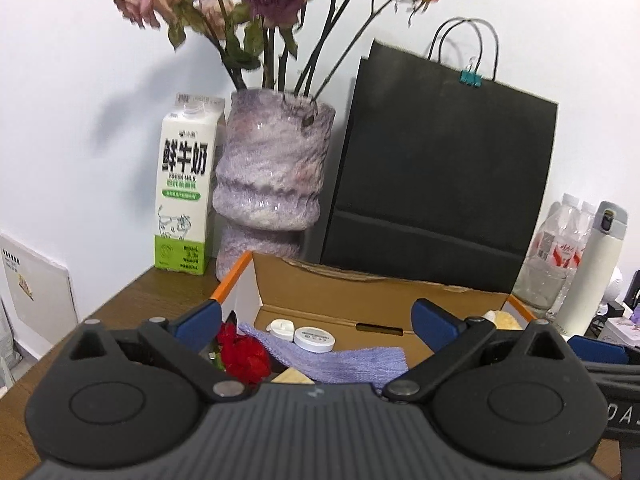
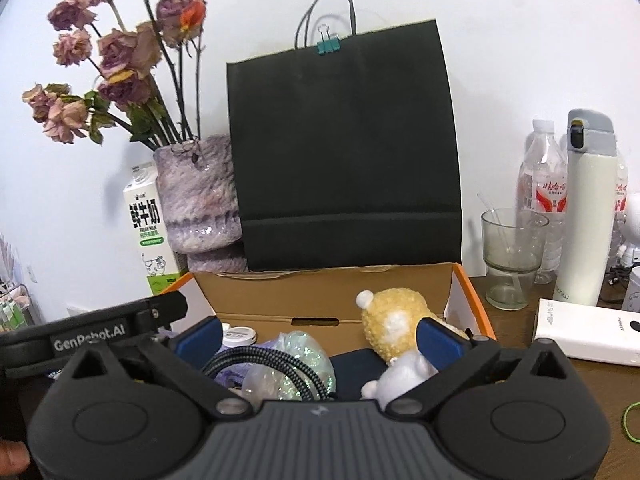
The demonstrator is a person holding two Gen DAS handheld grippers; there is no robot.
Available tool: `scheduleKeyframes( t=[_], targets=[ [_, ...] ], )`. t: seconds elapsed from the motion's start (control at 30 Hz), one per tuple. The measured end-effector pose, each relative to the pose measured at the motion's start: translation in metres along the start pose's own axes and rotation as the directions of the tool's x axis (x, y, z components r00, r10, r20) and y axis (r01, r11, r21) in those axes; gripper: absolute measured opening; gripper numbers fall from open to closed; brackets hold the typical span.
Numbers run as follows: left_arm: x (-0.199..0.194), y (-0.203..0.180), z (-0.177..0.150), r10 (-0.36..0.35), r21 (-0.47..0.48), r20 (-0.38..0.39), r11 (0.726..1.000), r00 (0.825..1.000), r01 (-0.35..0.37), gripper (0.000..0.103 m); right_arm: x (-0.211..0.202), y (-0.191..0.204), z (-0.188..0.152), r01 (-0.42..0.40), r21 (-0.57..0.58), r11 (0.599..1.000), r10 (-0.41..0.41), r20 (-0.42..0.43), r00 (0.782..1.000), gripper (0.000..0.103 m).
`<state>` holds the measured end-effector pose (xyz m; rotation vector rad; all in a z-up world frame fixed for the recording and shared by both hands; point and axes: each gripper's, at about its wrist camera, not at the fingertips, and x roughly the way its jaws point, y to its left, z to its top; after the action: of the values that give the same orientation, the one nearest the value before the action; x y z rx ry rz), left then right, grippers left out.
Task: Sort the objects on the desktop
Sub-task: 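Place the white tin and black cable into the red box, release both, then grasp the blue wrapped snack with the left gripper while the right grasps the orange piece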
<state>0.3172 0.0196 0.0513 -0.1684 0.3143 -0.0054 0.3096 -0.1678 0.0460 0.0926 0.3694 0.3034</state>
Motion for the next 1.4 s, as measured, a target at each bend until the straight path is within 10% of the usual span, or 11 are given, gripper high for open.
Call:
scheduleKeyframes(
  t=[0.23, 0.6, 0.87, 1.1, 1.4],
  targets=[
    [-0.043, 0.017, -0.008, 0.016, -0.022, 0.031, 1.000, 0.999, -0.016, 0.103, -0.033, 0.001, -0.027, 0.004, -0.038, 0.999, -0.005, -0.034, 0.999, 0.103],
    [-0.126, 0.034, -0.048, -0.072, 0.013, -0.139, 0.997, 0.988, 0.074, 0.103, -0.106, 0.009, -0.080, 0.032, -0.147, 0.989, -0.060, -0.190, 0.980, 0.103],
    [-0.159, 0.009, -0.085, -0.229, 0.023, -0.280, 0.969, 0.932, 0.245, 0.103, -0.135, 0.010, -0.109, 0.046, -0.186, 0.981, -0.100, -0.295, 0.950, 0.103],
    [-0.144, -0.009, -0.105, -0.182, 0.004, -0.385, 0.980, 0.905, 0.199, 0.103, -0.129, 0.009, -0.113, 0.010, -0.151, 0.988, -0.060, -0.334, 0.941, 0.103],
    [-0.136, -0.008, -0.100, -0.135, -0.035, -0.363, 0.991, 0.922, 0.131, 0.085, -0.127, 0.007, -0.113, 0.006, -0.128, 0.992, -0.050, -0.341, 0.939, 0.103]
  ],
)
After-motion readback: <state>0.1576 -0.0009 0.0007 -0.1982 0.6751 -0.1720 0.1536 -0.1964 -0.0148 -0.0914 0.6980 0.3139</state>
